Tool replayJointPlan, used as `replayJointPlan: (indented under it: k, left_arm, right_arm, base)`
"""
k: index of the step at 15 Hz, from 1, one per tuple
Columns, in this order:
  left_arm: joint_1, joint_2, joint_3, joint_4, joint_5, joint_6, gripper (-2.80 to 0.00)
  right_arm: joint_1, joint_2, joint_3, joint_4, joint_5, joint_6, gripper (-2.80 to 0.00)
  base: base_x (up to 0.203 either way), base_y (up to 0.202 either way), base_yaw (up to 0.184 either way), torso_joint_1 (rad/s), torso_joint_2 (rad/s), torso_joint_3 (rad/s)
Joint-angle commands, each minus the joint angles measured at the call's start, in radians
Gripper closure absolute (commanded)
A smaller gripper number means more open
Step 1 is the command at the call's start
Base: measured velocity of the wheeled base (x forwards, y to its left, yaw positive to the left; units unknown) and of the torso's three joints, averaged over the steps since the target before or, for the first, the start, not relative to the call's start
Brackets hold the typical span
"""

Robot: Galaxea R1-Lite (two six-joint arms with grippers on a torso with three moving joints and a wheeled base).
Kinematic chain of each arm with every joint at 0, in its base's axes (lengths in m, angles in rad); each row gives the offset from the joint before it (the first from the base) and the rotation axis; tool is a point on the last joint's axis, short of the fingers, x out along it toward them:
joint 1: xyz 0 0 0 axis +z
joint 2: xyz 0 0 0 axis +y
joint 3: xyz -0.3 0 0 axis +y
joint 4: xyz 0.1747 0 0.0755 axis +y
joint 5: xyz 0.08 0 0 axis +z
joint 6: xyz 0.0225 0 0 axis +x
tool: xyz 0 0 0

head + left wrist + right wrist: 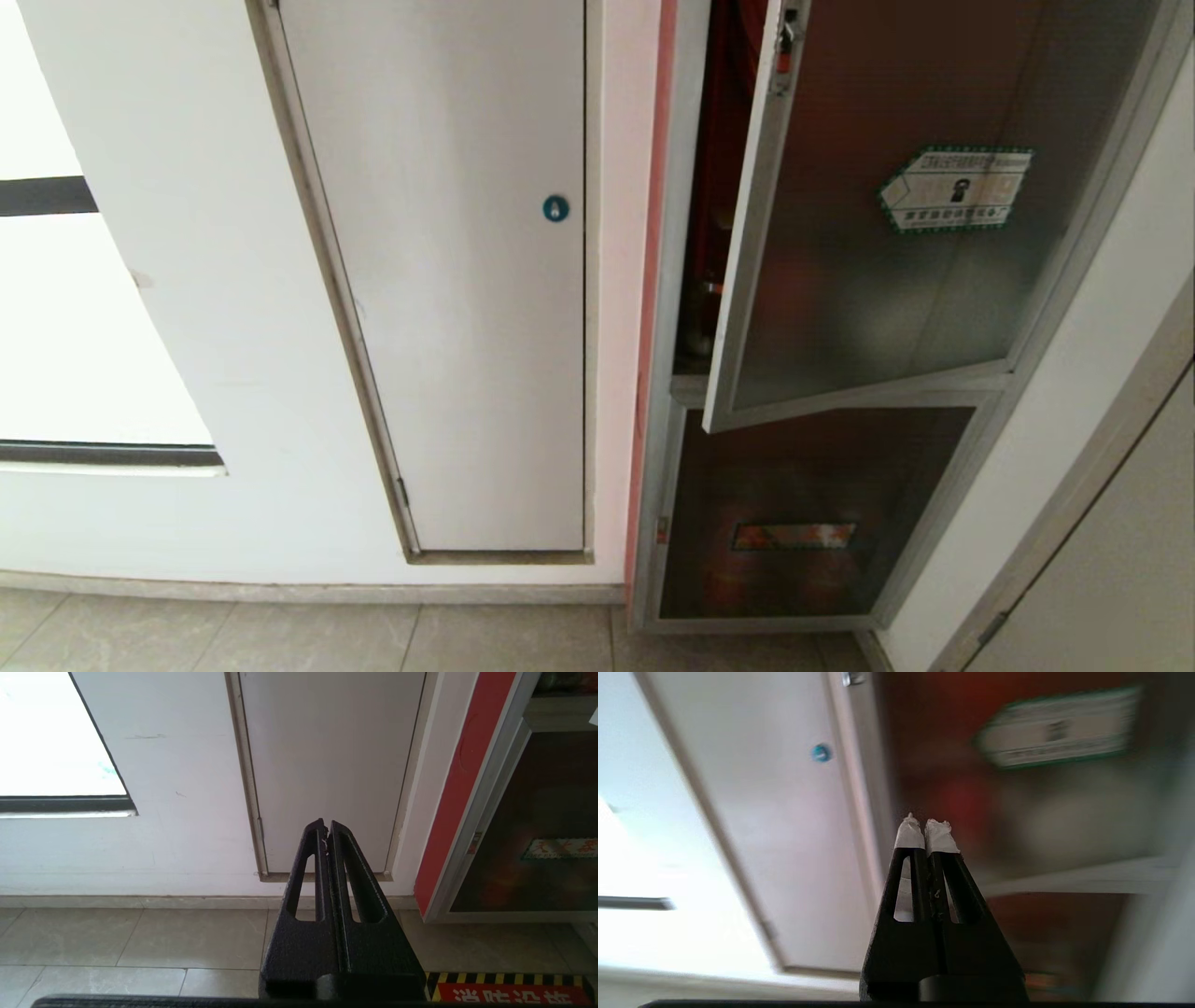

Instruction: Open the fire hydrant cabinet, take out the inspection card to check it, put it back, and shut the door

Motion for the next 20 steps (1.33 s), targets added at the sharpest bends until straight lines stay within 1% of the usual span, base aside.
replayJointPlan:
  k: [1, 3, 5, 7, 9, 13, 15, 16, 17, 19, 20]
  left_arm:
    - [0.0, 0.001, 0.002, 0.0, 0.0, 0.001, 0.0]
    - [0.0, 0.001, 0.002, 0.0, 0.0, -0.001, 0.0]
    - [0.0, 0.001, 0.003, 0.0, 0.0, 0.001, 0.0]
    - [0.0, 0.001, 0.002, 0.0, 0.0, 0.001, 0.0]
    - [0.0, 0.001, 0.002, 0.0, 0.0, 0.001, 0.0]
    - [0.0, 0.001, 0.002, 0.0, 0.0, 0.001, 0.0]
    - [0.0, 0.001, 0.002, 0.0, 0.0, -0.001, 0.0]
    - [0.0, 0.001, 0.002, 0.0, 0.0, 0.0, 0.0]
    - [0.0, 0.001, 0.002, 0.0, 0.0, 0.001, 0.0]
    - [0.0, 0.001, 0.002, 0.0, 0.0, 0.001, 0.0]
    - [0.0, 0.001, 0.002, 0.0, 0.0, 0.001, 0.0]
  right_arm:
    - [-0.011, -0.262, 0.032, 0.1, -0.031, -0.032, 0.0]
    - [-0.108, -0.398, 0.046, 0.242, -0.05, -0.07, 0.0]
    - [-0.155, -0.502, 0.06, 0.329, -0.005, -0.087, 0.0]
    - [-0.164, -0.568, 0.127, 0.369, 0.013, -0.095, 0.0]
    - [-0.165, -0.632, 0.229, 0.375, 0.035, -0.117, 0.0]
    - [-0.166, -0.769, 0.47, 0.372, 0.074, -0.139, 0.0]
    - [-0.166, -0.81, 0.592, 0.351, 0.08, -0.163, 0.0]
    - [-0.166, -0.814, 0.647, 0.31, 0.081, -0.169, 0.0]
    - [-0.166, -0.816, 0.711, 0.243, 0.08, -0.182, 0.0]
    - [-0.166, -0.817, 0.827, 0.128, 0.072, -0.233, 0.0]
    - [-0.166, -0.818, 0.865, 0.076, 0.055, -0.258, 0.0]
  base:
    - [0.0, 0.0, 0.0, 0.0, 0.0, 0.0]
    - [0.0, 0.0, 0.0, 0.0, 0.0, 0.0]
    - [0.0, 0.0, 0.0, 0.0, 0.0, 0.0]
    - [0.0, 0.0, 0.0, 0.0, 0.0, 0.0]
    - [0.0, 0.0, 0.0, 0.0, 0.0, 0.0]
    - [0.0, 0.0, 0.0, 0.0, 0.0, 0.0]
    - [0.0, 0.0, 0.0, 0.0, 0.0, 0.0]
    - [0.0, 0.0, 0.0, 0.0, 0.0, 0.0]
    - [0.0, 0.0, 0.0, 0.0, 0.0, 0.0]
    - [0.0, 0.0, 0.0, 0.0, 0.0, 0.0]
    - [0.0, 0.0, 0.0, 0.0, 0.0, 0.0]
